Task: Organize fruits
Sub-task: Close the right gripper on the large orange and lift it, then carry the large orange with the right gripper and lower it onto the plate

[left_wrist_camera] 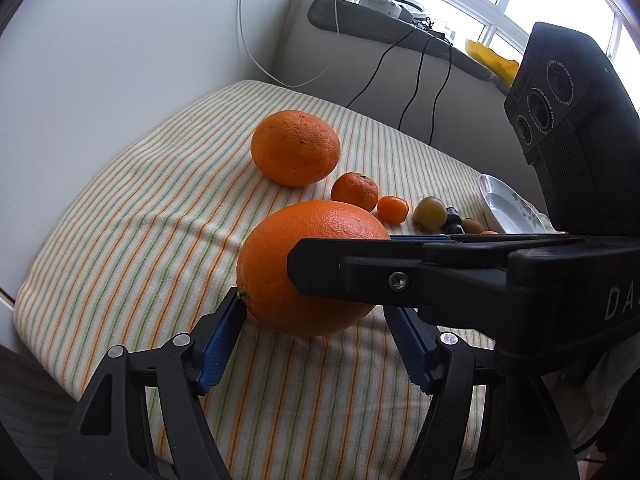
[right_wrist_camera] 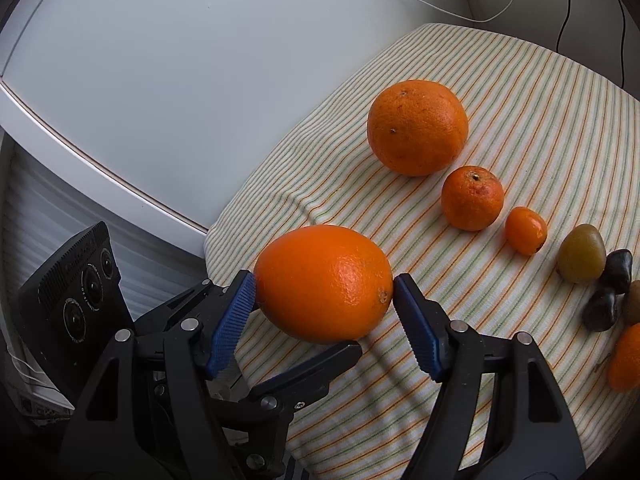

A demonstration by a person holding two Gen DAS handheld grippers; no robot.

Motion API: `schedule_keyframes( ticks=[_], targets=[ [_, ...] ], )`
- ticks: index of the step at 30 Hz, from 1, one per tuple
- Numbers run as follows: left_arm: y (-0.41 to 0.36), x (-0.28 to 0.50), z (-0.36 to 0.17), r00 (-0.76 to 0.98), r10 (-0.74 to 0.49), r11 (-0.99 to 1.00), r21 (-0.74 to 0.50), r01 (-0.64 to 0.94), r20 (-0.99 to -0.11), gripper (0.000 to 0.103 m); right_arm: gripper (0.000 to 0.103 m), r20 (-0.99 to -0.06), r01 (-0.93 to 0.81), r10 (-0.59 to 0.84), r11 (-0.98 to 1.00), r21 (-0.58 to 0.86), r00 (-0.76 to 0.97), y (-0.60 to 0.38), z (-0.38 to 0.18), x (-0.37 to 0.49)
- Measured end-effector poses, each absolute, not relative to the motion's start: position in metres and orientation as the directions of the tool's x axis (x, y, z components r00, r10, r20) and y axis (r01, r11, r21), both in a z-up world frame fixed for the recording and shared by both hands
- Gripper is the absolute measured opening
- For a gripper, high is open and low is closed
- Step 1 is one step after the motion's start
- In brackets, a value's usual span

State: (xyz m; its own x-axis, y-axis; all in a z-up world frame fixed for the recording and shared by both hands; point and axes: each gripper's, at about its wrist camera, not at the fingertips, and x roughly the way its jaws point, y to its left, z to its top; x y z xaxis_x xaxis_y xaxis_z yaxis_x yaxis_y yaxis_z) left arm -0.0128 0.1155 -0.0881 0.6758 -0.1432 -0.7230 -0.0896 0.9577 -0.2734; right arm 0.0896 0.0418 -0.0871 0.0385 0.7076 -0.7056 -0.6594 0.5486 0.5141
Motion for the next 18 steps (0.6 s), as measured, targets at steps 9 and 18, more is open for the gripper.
schedule_keyframes(
  ticks=[9,18],
  targets=[
    [0.085,0.005,-0.072,0.694,-0.181,0.966,-0.259,-0.009,-0.697,0.071,0.074,-0.681,-0.635,0.723,0.581,0.508,0.117,0.003,-0.065,0.092],
    [0.037,0.030,-0.062,0.686,-0.257,0.960,-0.261,0.102,-0.680,0.071,0.074,-0.673,-0.578,0.708,0.647,0.498,0.213,-0.065,-0.044,0.111]
  ],
)
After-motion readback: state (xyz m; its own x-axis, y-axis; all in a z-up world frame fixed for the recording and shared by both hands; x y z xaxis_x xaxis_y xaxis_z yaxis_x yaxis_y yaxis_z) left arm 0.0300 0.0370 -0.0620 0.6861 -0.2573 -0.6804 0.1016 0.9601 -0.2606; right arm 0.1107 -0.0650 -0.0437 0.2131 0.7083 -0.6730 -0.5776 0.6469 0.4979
